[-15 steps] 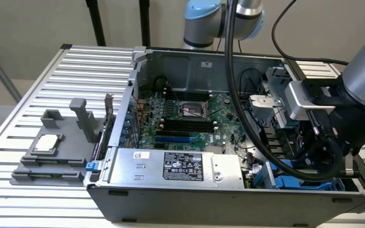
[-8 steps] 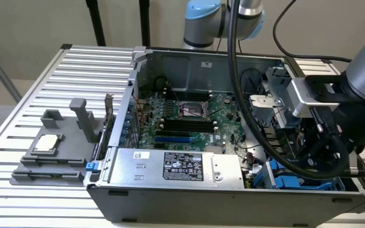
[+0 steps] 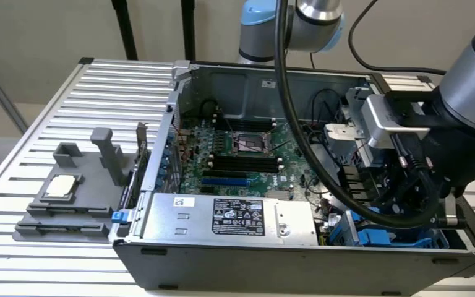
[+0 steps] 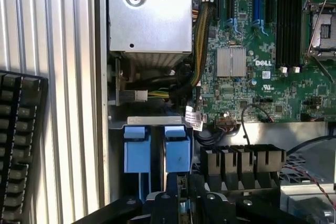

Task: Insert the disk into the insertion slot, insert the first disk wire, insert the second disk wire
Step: 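Insert the second disk wire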

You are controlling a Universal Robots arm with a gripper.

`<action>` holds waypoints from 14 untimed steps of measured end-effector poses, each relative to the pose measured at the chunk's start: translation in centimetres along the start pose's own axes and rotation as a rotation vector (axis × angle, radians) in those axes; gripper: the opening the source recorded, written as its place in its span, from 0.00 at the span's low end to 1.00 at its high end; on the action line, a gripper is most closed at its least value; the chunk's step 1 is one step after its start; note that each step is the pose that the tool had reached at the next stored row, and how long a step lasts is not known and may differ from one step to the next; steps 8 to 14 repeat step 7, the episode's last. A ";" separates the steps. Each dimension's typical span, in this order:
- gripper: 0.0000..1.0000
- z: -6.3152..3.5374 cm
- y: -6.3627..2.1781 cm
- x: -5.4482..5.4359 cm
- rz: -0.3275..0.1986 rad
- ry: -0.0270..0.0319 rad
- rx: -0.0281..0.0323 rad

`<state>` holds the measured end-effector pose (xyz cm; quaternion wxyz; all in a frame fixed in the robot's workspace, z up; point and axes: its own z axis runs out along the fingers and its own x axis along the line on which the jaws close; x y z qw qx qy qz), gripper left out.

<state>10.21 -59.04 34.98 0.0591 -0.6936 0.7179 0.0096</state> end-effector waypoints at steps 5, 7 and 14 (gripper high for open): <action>0.24 -0.01 0.08 0.0 0.000 -0.0001 0.0005; 0.24 -0.01 0.08 0.0 0.000 0.0000 0.0005; 0.24 -0.01 0.08 0.0 0.000 0.0000 0.0005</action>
